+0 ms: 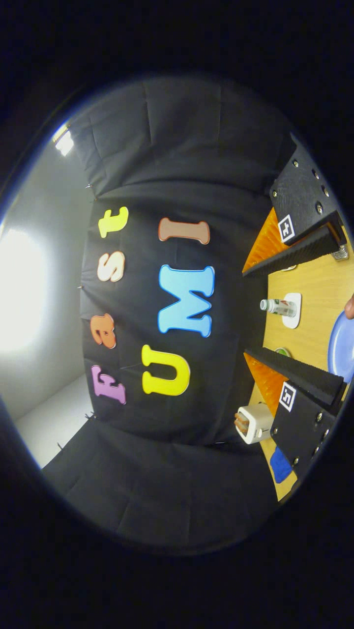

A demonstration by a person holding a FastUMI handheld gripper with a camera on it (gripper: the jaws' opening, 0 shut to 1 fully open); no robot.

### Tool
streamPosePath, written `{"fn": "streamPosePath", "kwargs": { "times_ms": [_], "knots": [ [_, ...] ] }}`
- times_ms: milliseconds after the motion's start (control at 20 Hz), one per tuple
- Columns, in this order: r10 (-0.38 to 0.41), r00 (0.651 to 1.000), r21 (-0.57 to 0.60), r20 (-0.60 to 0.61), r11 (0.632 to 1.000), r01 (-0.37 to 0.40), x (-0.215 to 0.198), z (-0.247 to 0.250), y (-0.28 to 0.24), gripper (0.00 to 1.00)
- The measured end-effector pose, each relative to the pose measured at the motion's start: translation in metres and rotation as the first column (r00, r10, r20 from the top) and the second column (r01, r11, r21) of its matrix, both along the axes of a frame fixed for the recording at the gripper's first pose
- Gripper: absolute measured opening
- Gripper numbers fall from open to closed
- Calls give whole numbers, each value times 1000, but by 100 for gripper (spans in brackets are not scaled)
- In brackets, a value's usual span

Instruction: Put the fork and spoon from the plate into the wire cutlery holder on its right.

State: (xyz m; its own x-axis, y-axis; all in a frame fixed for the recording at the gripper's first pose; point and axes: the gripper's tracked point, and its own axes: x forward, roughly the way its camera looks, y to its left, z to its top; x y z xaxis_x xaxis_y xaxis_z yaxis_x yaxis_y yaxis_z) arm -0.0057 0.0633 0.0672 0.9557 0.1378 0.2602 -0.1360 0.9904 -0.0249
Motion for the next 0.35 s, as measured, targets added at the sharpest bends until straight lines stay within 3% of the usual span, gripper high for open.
{"fn": "streamPosePath", "kwargs": {
  "times_ms": [150,350],
  "knots": [
    [28,1000,54,3,998,-28,-7,-31,22,88],
    [90,994,-12,-58,996,-90,-11,-50,47,88]
  ]
}}
